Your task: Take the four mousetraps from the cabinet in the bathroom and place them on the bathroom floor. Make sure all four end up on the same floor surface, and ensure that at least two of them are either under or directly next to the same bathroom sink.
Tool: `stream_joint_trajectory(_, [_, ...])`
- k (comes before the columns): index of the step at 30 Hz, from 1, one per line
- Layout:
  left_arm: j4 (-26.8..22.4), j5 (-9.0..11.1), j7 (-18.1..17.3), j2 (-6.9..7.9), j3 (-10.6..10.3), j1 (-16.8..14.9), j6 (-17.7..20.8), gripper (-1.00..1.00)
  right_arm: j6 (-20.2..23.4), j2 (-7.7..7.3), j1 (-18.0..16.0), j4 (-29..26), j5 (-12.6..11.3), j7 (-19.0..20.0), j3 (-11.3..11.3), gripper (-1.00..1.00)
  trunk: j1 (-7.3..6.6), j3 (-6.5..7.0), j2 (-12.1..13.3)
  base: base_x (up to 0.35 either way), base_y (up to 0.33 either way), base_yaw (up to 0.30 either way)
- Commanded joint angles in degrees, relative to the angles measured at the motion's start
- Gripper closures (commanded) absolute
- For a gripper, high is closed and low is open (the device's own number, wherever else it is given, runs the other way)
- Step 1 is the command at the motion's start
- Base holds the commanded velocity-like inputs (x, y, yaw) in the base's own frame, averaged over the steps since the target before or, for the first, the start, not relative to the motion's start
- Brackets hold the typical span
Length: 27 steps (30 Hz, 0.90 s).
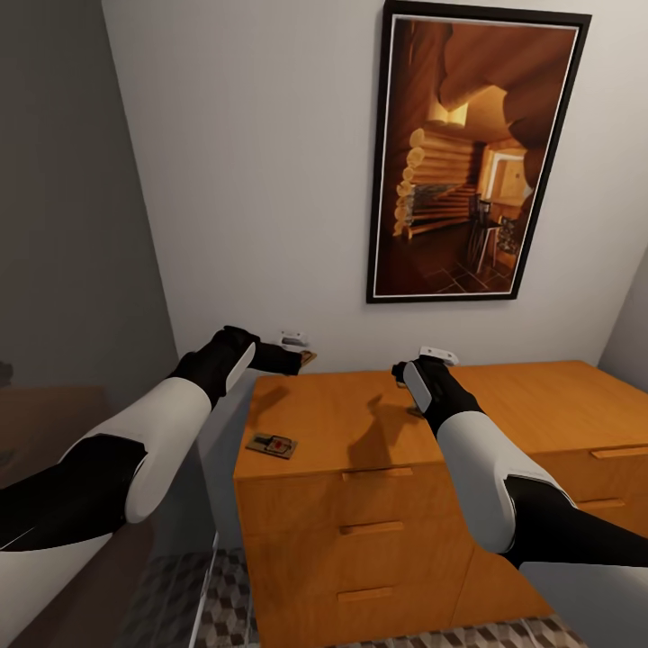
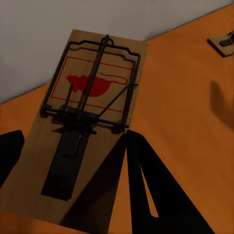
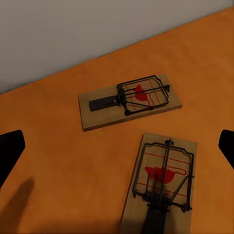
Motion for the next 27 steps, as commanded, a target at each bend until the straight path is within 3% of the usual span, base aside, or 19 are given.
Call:
stream_joint_trajectory(1, [-0.1,-0.4,-0.3,0.03,-0.2,0.0,0.1,1.00,0.2,0.05,0.0,-0.1,-0.2,-0.2,-0.2,-1.00,0.00,-0.07,0.0,0.036,0.000,0.000])
stream_joint_trajectory(19, [-0.1,-0.5,0.0,0.03,-0.2,0.0,0.2,1.00,-0.1,-0.06,0.0,1.7,-0.2,-0.1,-0.2,-1.00,0.00,-0.07,0.0,0.007,0.000,0.000])
stream_joint_trajectory(27, [0.1,-0.6,0.0,0.03,-0.2,0.0,0.2,1.00,-2.2,-1.86,0.0,4.3,-0.2,-0.2,-0.2,-1.00,0.00,-0.07,0.0,0.000,0.000,0.000])
